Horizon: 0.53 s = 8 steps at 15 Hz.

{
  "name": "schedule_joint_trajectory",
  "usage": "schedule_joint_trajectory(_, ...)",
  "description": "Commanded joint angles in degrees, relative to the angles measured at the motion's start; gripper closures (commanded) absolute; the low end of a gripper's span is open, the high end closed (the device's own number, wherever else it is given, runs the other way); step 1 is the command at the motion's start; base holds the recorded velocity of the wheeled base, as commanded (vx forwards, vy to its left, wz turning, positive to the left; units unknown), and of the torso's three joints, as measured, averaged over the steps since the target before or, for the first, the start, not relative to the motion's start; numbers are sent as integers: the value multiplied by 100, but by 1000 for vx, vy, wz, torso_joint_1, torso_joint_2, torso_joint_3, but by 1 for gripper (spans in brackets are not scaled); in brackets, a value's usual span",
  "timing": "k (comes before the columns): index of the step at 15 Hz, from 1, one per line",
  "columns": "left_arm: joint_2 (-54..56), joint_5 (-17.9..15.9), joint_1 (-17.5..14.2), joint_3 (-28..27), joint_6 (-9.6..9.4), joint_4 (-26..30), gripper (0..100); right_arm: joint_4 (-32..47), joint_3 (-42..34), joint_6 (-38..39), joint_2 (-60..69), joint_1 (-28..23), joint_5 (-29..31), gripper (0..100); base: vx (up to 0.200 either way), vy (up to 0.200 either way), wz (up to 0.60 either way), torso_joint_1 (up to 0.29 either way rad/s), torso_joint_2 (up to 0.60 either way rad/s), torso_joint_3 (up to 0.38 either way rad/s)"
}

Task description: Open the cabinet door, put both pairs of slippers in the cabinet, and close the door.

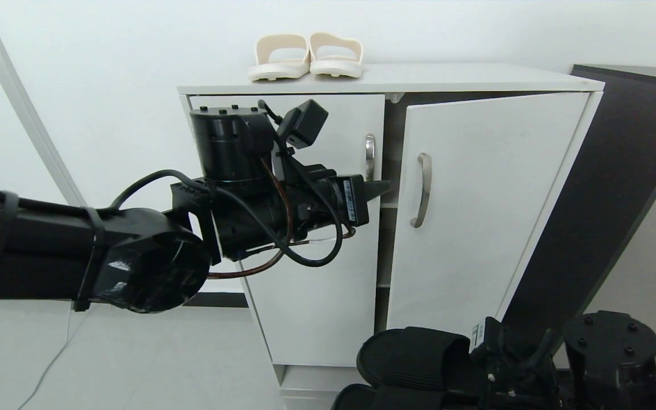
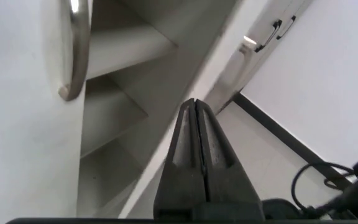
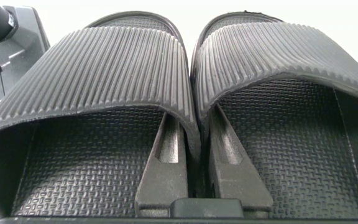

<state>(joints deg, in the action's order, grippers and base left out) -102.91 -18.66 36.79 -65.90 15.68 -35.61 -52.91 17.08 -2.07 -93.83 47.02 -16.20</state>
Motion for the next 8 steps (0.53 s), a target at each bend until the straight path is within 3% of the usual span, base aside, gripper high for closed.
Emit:
schedule_joint_trajectory(1,-308,-6,-40,-283,-3,28,100,0,6,-4,-21,9,3,100,0,0,0,0,0,0)
schedule_joint_trajectory(6,-1020,12,-40,-1135,85,19,100,17,-38,14,-21,194,-15,100,0,0,0,0,0,0)
schedule_joint_trajectory(8,-1108,21,-40,-1285,269,1,100,26,-100,23,-21,290,-15,100,0,0,0,0,0,0)
